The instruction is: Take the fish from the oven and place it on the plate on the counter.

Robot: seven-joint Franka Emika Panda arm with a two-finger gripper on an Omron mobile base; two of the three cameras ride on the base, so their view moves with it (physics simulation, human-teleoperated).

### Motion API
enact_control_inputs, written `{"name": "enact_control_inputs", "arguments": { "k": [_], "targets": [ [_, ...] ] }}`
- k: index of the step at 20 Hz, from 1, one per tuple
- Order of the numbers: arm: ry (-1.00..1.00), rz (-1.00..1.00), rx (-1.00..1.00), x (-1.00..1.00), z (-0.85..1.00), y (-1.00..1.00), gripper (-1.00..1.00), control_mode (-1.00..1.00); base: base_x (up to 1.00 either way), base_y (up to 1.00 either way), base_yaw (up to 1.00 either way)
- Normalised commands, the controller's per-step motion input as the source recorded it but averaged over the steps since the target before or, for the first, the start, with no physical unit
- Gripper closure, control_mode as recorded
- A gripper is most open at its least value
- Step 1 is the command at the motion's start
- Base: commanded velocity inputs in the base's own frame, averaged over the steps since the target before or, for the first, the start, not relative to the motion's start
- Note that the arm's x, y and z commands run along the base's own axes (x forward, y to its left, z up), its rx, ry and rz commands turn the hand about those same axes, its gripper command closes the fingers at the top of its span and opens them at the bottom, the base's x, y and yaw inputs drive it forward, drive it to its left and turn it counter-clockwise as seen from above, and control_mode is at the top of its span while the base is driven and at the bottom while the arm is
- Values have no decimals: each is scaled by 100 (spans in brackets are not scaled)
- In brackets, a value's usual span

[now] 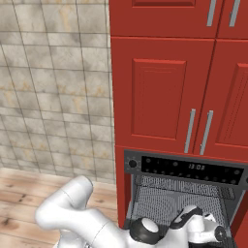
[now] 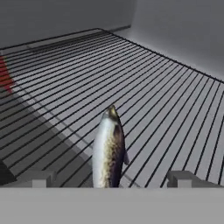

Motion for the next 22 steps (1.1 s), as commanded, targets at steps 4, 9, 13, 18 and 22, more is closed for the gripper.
{"name": "enact_control_inputs", "arguments": {
  "k": [4, 9, 13, 18, 22],
  "targets": [
    [3, 13, 0, -55, -95, 0, -100, -100, 0, 0, 0],
    [8, 7, 0, -16, -72, 0, -100, -100, 0, 0, 0],
    [0, 7, 2, 0, -24, -1, -100, -100, 0, 0, 0],
    [0, 6, 6, 0, 0, -20, -100, -100, 0, 0, 0],
    [0, 1, 10, -4, 0, -52, -100, -100, 0, 0, 0]
  ]
}}
